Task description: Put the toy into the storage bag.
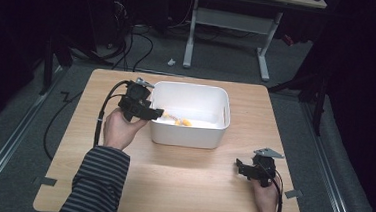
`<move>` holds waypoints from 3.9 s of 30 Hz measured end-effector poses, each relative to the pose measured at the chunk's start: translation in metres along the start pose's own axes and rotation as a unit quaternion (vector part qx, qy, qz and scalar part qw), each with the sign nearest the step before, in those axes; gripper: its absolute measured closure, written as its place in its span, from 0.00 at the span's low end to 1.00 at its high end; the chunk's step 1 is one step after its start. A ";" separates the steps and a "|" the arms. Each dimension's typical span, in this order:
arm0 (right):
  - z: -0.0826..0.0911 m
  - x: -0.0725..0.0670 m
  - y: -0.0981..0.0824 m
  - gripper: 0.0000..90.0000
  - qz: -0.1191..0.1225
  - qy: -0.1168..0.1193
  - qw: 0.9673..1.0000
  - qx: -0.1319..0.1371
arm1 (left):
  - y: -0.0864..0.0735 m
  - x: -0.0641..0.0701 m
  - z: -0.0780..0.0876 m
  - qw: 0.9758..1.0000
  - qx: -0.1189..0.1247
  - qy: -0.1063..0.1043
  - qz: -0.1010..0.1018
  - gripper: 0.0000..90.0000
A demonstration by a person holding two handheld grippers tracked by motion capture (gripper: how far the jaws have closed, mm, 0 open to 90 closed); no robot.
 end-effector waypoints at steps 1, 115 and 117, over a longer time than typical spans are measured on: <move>0.000 0.000 0.000 0.18 0.002 0.000 1.000 0.000 | -0.001 -0.002 0.003 1.000 0.004 0.001 0.002 0.48; 0.001 -0.002 -0.001 0.19 0.000 0.002 1.000 0.000 | -0.182 -0.055 -0.061 0.988 -0.025 0.126 0.083 0.37; 0.001 -0.002 -0.001 0.19 0.001 0.002 1.000 0.000 | -0.183 -0.053 -0.064 0.988 -0.026 0.138 0.068 0.37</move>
Point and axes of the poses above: each handheld gripper's, and its own axes: z roughly backward along the jaws, y roughly out of its top, x roughly to its right, the point moved 8 cm from there along -z, roughly forward along the jaws, and after that the axes turned 2 degrees about y, right-handed, at the moved point
